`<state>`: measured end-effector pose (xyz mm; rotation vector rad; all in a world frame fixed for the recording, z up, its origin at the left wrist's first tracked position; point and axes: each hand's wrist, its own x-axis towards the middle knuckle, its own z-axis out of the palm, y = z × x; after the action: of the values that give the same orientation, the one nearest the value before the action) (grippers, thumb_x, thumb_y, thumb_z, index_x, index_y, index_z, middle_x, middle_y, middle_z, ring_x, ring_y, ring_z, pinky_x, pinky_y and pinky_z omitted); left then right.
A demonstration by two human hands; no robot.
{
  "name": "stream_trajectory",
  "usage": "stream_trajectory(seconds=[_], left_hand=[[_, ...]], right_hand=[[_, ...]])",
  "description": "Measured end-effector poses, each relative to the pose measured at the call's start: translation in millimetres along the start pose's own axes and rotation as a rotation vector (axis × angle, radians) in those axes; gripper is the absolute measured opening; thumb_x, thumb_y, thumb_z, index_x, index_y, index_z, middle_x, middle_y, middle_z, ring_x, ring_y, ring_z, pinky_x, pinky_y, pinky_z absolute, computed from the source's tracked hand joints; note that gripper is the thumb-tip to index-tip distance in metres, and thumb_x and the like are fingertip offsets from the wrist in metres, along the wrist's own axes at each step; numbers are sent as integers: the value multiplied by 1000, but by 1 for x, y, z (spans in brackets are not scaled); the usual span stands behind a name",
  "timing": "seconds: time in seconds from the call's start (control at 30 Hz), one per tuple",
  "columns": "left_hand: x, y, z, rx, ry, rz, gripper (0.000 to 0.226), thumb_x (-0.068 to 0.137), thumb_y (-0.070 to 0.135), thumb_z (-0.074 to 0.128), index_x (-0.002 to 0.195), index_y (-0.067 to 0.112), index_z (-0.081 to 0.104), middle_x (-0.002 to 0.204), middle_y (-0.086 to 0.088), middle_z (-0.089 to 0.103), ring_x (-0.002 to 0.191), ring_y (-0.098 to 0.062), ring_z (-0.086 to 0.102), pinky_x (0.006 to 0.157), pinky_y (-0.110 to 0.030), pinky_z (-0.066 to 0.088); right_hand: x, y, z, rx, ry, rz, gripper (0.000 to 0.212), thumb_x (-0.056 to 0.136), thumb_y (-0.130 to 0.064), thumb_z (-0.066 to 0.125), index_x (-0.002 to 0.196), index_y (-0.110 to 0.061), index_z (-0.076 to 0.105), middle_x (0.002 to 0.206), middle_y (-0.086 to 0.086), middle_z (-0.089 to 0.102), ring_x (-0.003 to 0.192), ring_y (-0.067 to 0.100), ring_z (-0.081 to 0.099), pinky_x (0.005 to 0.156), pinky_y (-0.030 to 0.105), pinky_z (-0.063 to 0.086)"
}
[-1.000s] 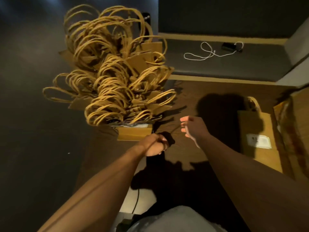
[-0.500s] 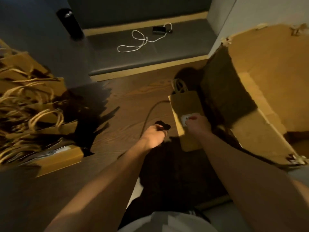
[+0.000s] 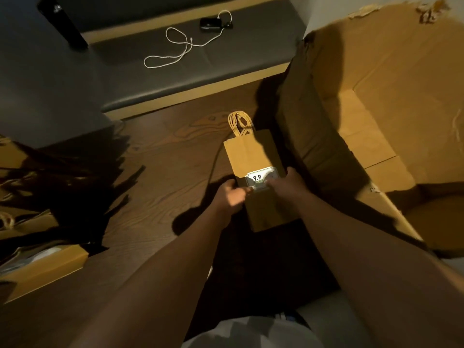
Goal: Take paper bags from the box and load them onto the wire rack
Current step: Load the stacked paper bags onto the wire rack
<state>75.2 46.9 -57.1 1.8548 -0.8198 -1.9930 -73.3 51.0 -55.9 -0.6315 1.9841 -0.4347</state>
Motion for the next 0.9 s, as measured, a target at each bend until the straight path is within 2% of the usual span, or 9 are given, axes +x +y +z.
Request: stream_trajectory(seconds=[0.13, 0.23, 0.4, 0.5, 0.57, 0.63, 0.7, 0.83, 0.9], left_hand=[[5, -1, -2, 36, 50, 13, 57, 96, 3, 59, 145, -10, 33, 143, -28, 47, 125, -34, 54, 72, -24, 47], [8, 1, -6, 11, 73, 14, 65, 95, 3, 62, 147, -12, 27, 148, -30, 40, 132, -36, 47, 94, -32, 46], [5, 7, -13, 78, 108, 81, 32, 92, -4, 57, 124, -7, 58, 126, -24, 63, 93, -22, 58, 89, -37, 52], [3, 13, -21, -12, 94, 116, 39, 90, -13, 57, 129, -9, 51, 129, -19, 60, 109, -28, 61, 92, -31, 49], [0, 16, -27, -40, 69, 128, 37, 87, -11, 64, 124, -5, 58, 120, -16, 66, 104, -29, 65, 85, -32, 53], [-5, 16, -34, -92, 14, 124, 30, 88, -10, 63, 117, 0, 62, 112, -11, 69, 96, -26, 66, 78, -33, 58], [-8, 16, -42, -151, -44, 141, 32, 91, -11, 58, 119, 3, 61, 113, -14, 70, 96, -28, 67, 91, -46, 56], [-21, 20, -63, -223, -147, 237, 41, 93, -13, 52, 121, 15, 62, 112, -14, 70, 93, -27, 68, 91, -48, 54], [-30, 24, -78, -261, -181, 281, 40, 91, -13, 53, 115, 17, 64, 111, -14, 70, 92, -26, 69, 89, -46, 56]], right_hand=[[2, -3, 4, -107, 74, -12, 62, 88, -25, 64, 140, 0, 40, 141, 19, 48, 127, 34, 47, 95, 32, 41], [0, -8, 7, -187, 107, -26, 53, 92, -27, 59, 133, 4, 48, 135, 21, 52, 123, 36, 51, 88, 31, 43], [-4, -12, 8, -135, 121, -22, 47, 92, -31, 62, 124, 2, 58, 126, 17, 60, 116, 34, 56, 78, 26, 38], [-3, -11, 10, -42, 79, -46, 38, 84, -29, 68, 109, -1, 67, 112, 14, 67, 103, 31, 62, 76, 28, 43], [-6, -12, 9, 12, 64, -55, 29, 79, -26, 70, 100, -6, 69, 103, 11, 68, 95, 28, 64, 72, 28, 44], [-11, -16, 8, 79, 31, -56, 32, 78, -24, 71, 106, -10, 65, 105, 8, 67, 94, 25, 63, 75, 31, 48], [-18, -23, 9, 193, -18, -57, 44, 77, -20, 73, 117, -13, 56, 109, 6, 63, 97, 25, 62, 85, 37, 52], [-27, -38, 12, 393, -152, -97, 81, 51, -25, 87, 125, -13, 56, 110, 7, 70, 97, 28, 69, 90, 49, 54], [-35, -49, 16, 432, -259, -98, 60, 62, -15, 87, 116, -10, 64, 101, 10, 74, 89, 28, 71, 80, 44, 58]])
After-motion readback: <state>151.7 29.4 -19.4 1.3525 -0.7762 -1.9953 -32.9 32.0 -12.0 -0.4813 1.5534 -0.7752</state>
